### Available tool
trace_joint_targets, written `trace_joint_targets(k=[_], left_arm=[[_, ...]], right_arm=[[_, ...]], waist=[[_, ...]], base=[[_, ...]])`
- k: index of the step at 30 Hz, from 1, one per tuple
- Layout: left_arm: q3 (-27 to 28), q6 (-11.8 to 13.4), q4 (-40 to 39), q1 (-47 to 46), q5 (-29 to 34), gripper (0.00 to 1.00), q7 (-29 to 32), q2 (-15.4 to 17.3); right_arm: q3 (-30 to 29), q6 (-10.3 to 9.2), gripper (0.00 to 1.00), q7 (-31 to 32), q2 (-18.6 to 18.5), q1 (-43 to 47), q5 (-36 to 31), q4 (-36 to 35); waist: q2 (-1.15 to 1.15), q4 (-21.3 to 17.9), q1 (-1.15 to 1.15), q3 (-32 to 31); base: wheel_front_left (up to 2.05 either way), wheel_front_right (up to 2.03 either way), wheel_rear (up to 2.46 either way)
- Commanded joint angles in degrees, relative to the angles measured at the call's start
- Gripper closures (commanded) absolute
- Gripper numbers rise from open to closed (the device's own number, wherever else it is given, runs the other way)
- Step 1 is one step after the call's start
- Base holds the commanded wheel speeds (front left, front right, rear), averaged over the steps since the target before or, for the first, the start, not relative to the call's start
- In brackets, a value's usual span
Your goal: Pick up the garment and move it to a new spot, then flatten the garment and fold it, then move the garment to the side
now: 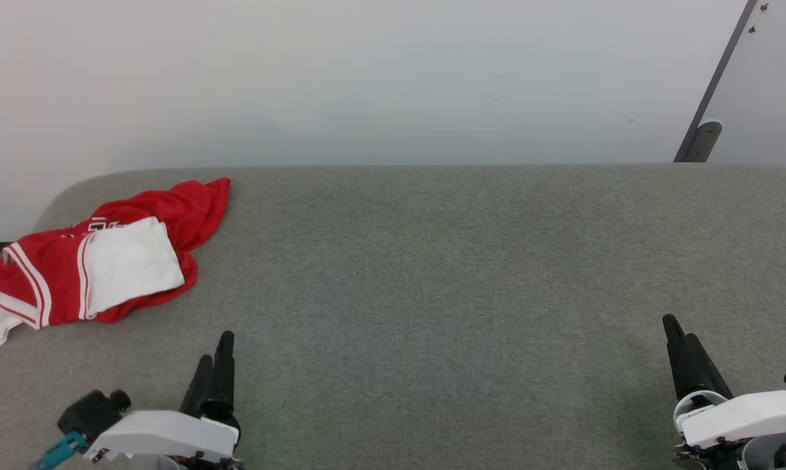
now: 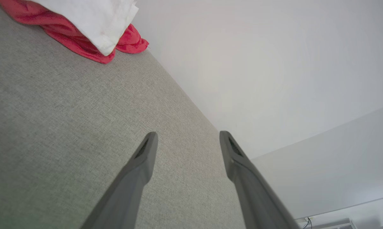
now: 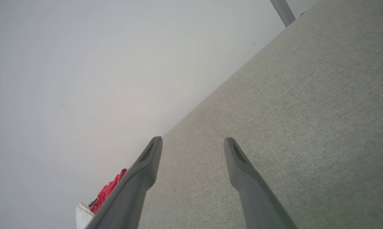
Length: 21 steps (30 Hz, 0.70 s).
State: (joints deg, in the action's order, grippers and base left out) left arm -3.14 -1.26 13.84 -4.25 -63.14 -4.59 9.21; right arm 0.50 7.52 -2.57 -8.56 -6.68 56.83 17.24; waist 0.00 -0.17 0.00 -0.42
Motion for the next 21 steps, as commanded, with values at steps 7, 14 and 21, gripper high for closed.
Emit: trace_joint_targets(k=[7, 14, 21], left_arm=[[0.02, -0.65, -0.48, -1.02, 6.72, 0.0, -1.52, 0.83], [-0.6, -1.42, -0.02, -1.44, 11.66, 0.0, -2.68, 1.11], [-0.85, -1.98, 0.45, -1.81, 16.26, 0.0, -3.77, 1.55]], right_arm=[[-0.64, -0.02, 0.0, -0.7, -0.33, -1.52, -6.68, -1.19], [-0.82, -0.02, 0.0, -1.17, -0.61, -1.59, -10.99, -1.95], [-0.86, -0.03, 0.0, -1.95, -1.1, -1.62, -14.68, -2.66]], waist=[[0.0, 0.04, 0.0, -0.01], [0.0, 0.08, 0.0, 0.05], [0.0, 0.05, 0.0, 0.13]], base=[[0.0, 0.0, 0.0], [0.0, 0.0, 0.0], [0.0, 0.0, 0.0]])
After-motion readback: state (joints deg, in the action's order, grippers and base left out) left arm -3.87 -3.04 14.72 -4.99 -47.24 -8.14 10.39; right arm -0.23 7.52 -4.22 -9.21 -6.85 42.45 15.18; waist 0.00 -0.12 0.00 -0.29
